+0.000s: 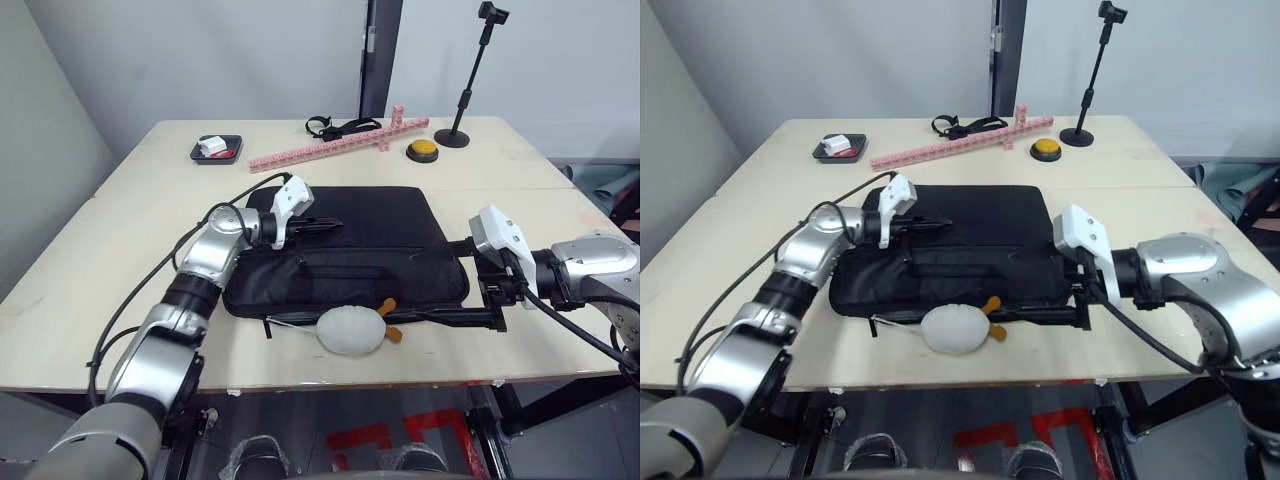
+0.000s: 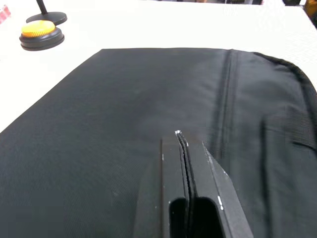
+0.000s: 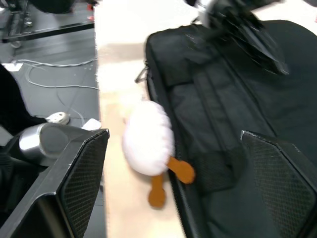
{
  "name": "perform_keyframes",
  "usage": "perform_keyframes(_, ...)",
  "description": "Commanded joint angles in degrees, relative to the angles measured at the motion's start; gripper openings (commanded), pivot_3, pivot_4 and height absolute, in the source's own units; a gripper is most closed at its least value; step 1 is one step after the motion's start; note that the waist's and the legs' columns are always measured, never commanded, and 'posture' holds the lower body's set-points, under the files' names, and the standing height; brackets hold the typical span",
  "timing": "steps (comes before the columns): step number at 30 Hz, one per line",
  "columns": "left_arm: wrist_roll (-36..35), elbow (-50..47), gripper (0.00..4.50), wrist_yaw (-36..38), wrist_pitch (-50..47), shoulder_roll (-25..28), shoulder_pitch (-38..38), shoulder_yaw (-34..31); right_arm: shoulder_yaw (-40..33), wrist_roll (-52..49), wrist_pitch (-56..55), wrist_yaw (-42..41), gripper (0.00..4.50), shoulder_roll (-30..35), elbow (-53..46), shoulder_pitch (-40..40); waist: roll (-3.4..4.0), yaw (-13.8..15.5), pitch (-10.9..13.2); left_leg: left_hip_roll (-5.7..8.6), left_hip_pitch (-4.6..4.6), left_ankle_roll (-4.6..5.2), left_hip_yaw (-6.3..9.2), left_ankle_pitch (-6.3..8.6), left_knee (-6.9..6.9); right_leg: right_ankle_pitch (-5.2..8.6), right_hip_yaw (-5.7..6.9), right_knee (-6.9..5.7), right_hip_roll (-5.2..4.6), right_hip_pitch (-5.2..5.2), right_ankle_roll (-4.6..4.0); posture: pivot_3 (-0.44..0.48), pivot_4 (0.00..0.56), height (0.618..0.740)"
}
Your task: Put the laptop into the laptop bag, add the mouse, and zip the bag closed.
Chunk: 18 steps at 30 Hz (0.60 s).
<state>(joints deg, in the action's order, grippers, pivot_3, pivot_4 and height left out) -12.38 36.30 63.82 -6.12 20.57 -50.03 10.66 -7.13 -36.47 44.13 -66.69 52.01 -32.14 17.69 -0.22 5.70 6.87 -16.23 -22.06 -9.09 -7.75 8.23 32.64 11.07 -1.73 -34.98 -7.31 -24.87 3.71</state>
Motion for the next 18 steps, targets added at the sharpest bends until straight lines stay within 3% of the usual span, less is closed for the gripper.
perform_keyframes(1, 2.9, 8.8, 0.00, 0.6, 5.8, -2.6, -2.8, 0.4, 2.4, 0.5, -2.4, 1.3, 4.46, 0.1, -3.3, 0.4, -0.01, 0.1, 0.0, 0.00, 0.00, 0.01, 0.00, 0.00, 0.03, 0.00, 0.00, 0.00, 0.00, 0.02, 0.00, 0.000, 0.150, 0.740)
perform_keyframes(6, 6.9, 16.6, 0.00, 2.4, 9.4, -3.9, -2.2, 2.0, 9.8, 5.8, -8.0, 1.8, 4.46, -1.2, -2.1, 2.4, -0.02, 0.4, -0.1, 0.01, 0.04, 0.01, 0.03, 0.01, 0.14, -0.04, -0.01, -0.10, -0.03, 0.09, 0.06, 0.000, 0.150, 0.740)
perform_keyframes(18, 8.1, 15.8, 0.00, 1.7, 10.1, -2.3, 0.4, 1.4, 28.3, 23.3, -23.9, 1.0, 4.46, -8.7, 8.7, 8.0, 0.00, 0.1, -0.4, 0.02, 0.12, -0.38, 0.09, 0.25, 0.35, -0.15, -0.04, -0.20, -0.06, 0.23, 0.27, 0.000, 0.150, 0.740)
